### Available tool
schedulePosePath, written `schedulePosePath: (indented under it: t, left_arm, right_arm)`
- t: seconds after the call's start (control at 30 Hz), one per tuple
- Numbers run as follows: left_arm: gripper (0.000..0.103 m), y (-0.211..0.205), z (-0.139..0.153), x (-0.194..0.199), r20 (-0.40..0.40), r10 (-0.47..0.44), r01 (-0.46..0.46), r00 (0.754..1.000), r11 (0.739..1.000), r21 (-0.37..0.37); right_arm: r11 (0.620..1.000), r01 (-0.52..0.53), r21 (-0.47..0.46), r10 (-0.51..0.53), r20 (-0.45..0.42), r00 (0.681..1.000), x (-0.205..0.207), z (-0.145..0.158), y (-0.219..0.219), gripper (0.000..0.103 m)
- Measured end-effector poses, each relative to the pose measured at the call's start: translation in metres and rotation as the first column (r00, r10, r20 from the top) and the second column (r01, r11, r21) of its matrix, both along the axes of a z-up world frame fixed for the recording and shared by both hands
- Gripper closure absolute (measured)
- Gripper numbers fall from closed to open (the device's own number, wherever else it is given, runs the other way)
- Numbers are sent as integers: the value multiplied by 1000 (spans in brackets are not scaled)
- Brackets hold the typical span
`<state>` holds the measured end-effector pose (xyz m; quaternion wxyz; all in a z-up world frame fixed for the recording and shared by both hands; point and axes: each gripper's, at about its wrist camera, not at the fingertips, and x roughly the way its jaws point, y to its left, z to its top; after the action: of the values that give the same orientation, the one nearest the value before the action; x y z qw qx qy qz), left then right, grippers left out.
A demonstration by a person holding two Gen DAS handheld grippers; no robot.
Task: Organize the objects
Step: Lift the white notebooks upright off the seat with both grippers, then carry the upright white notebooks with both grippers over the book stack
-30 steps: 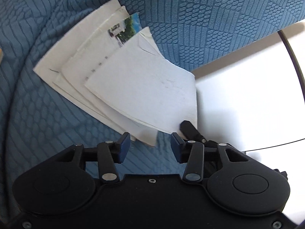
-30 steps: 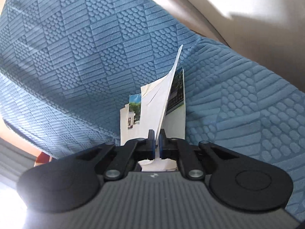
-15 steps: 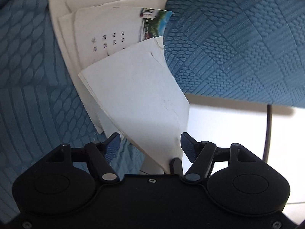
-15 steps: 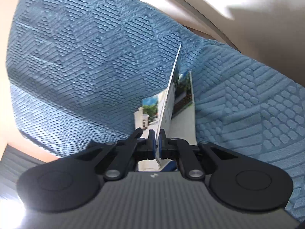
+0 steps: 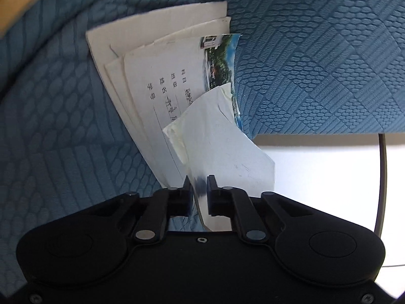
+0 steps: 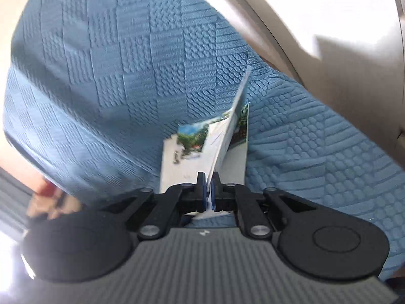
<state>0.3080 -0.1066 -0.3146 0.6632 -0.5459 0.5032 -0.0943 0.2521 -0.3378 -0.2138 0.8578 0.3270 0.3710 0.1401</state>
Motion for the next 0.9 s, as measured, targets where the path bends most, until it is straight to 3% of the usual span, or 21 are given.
schedulePosePath:
  t: [0.1,0.27,0.53,0.9]
  left_arm:
    - [99,8,16,-7,43,-10,8,999,999,38]
    - [100,20,45,-20,119,-37,25,992,995,98]
    - [100,46,96,-43,218,-86,53,972,986,156]
    - [99,92,167,-85,303,-84,21,949,978,207]
  right_arm:
    - [997,-16,-73,18,22,1000,-7,7,10,96]
    - [993,-17,-117,23,47,999,-23,18,13,96]
    - [993,-36,-112,45,78,996,-41,41,27,96]
    - [991,-88,-98,104,175,979,-67,101,61,96]
